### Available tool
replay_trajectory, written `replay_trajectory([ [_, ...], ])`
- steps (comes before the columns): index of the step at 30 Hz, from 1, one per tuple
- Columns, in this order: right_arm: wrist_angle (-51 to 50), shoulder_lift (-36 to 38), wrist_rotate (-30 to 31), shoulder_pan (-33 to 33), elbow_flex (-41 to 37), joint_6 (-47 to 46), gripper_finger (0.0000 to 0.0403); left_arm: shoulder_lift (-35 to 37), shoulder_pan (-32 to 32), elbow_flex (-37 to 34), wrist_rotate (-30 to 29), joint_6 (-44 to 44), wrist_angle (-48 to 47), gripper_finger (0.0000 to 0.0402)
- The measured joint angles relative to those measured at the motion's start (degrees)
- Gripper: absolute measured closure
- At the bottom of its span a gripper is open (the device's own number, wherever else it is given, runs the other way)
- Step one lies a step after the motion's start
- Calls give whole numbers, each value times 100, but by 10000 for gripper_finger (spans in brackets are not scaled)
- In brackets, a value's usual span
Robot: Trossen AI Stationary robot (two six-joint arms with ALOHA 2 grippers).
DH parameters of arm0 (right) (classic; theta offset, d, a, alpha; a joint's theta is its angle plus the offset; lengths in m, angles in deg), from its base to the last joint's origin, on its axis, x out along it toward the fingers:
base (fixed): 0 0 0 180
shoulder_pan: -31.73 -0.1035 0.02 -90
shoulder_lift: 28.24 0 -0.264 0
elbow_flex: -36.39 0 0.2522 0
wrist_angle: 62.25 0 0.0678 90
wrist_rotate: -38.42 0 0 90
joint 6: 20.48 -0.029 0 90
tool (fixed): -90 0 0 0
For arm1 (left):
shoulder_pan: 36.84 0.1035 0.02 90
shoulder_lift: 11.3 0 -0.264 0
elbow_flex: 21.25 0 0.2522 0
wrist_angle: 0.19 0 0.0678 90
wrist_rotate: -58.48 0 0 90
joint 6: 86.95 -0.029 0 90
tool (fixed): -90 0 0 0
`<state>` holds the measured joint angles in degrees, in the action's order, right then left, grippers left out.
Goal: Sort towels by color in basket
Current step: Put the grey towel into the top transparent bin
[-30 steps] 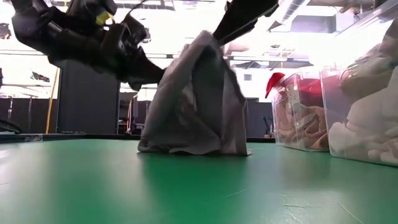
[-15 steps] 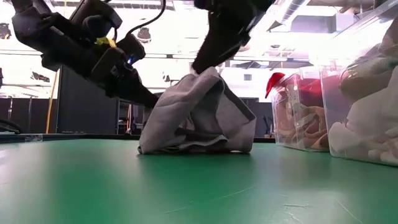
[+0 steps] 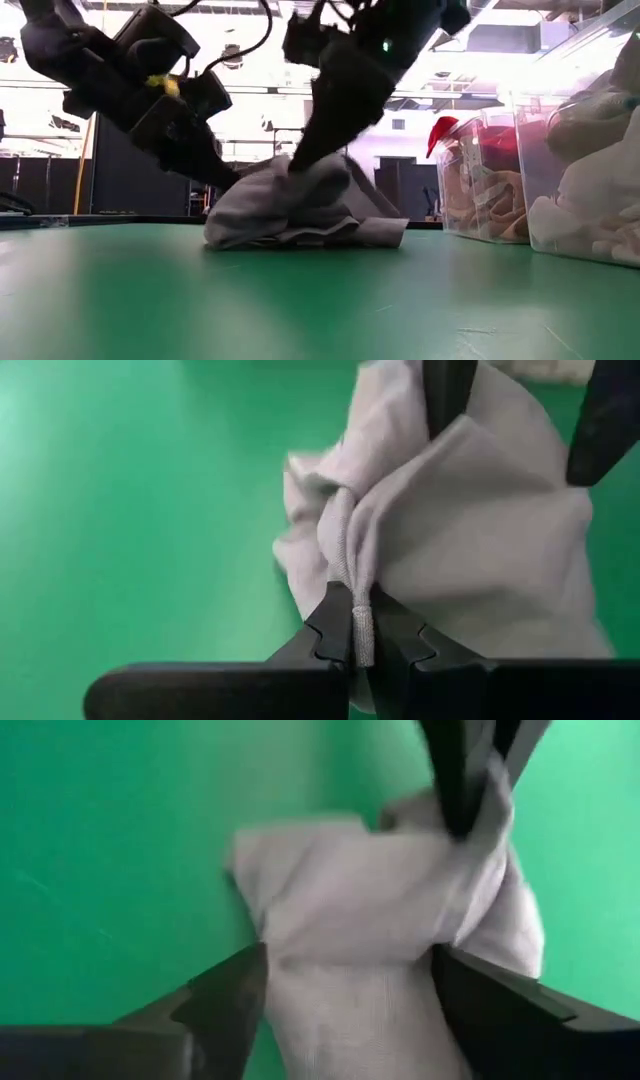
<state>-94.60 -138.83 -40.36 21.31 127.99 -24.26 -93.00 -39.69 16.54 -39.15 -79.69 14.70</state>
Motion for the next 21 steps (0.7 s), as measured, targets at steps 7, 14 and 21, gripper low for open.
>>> replay_trajectory([
  [7,32,-510,1,82,-2,38,8,-683,17,18,341,56,275,391],
  [14,160,-769,-83,193,-8,71,16,-1350,17,383,497,73,323,391],
  [21,210,-1126,-430,312,31,-225,17,-1410,17,511,596,34,261,391],
])
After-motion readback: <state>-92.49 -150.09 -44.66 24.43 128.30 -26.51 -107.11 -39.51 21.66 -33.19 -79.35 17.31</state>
